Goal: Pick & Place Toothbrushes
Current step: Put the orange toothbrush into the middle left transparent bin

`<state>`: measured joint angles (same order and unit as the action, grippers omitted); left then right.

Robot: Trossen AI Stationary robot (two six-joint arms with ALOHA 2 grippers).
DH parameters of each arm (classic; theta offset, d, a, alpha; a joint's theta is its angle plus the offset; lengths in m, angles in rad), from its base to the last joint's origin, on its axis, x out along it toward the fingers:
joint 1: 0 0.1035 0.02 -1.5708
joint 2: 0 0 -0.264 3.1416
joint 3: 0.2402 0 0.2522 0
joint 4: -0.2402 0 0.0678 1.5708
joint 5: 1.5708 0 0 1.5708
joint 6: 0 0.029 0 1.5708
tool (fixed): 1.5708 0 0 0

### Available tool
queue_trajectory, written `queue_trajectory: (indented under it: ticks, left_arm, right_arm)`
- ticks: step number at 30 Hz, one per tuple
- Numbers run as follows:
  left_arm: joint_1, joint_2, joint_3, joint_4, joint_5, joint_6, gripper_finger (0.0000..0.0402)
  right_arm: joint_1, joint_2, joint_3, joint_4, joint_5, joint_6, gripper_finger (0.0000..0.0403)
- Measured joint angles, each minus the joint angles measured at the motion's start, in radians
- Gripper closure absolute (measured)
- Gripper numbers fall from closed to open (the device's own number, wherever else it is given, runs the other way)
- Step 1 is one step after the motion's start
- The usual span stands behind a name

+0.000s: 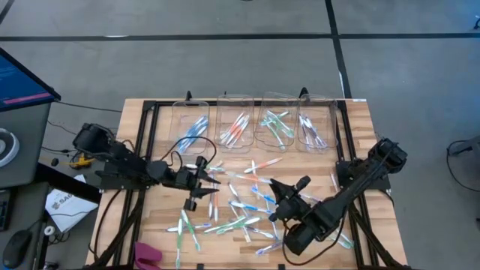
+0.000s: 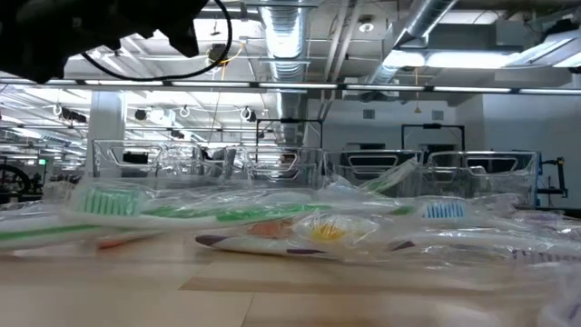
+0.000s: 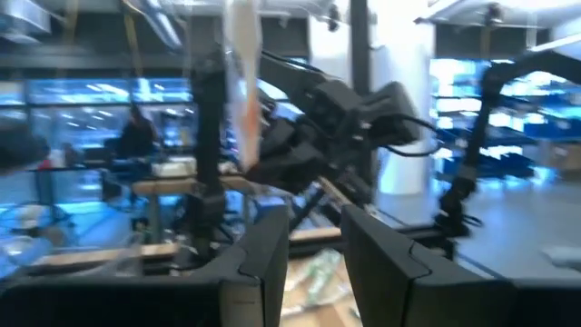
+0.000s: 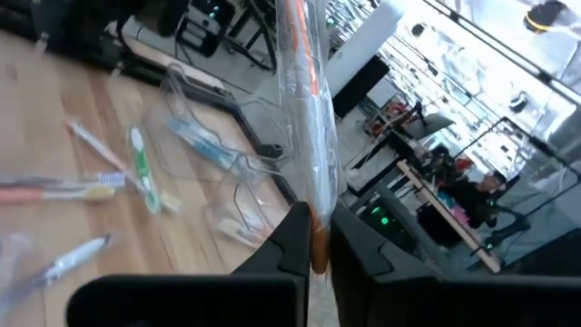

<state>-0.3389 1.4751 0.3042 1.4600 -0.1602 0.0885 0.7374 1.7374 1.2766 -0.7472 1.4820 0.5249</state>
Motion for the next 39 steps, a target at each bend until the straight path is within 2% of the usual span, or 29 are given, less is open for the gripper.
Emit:
queue_trajectory:
  ticks: [3, 7, 16, 24, 28, 32, 36, 39]
  left_arm:
    - [0.011, 0.061, 0.026, 0.067, -0.028, -0.003, 0.0302]
    - [0.028, 0.112, 0.081, 0.071, -0.03, -0.015, 0.0302]
    - [0.082, 0.124, 0.126, 0.073, -0.031, -0.023, 0.03]
    - [0.098, 0.124, 0.126, 0.069, -0.031, -0.07, 0.0246]
    - [0.095, 0.124, 0.126, 0.069, -0.021, -0.071, 0.0211]
    - [0.095, 0.123, 0.129, 0.07, 0.061, -0.063, 0.0188]
    - [0.1, 0.123, 0.129, 0.07, 0.036, -0.062, 0.0181]
    - [0.113, 0.123, 0.129, 0.074, 0.035, -0.065, 0.0183]
  right_arm:
    - [-0.014, 0.0, 0.0, 0.032, -0.003, 0.0, 0.039]
    - [-0.036, 0.0, 0.0, 0.053, -0.015, 0.0, 0.039]
    - [-0.048, 0.0, 0.0, 0.126, -0.039, -0.063, 0.039]
    - [-0.082, 0.003, 0.0, 0.314, -0.104, -0.27, 0.039]
    - [-0.113, 0.003, 0.0, 0.316, -0.14, -0.273, 0.039]
    - [-0.151, 0.003, 0.0, 0.317, -0.201, -0.274, 0.039]
    - [-0.181, 0.003, 0.0, 0.316, -0.253, -0.274, 0.039]
    - [-0.185, 0.003, 0.0, 0.316, -0.25, -0.273, 0.039]
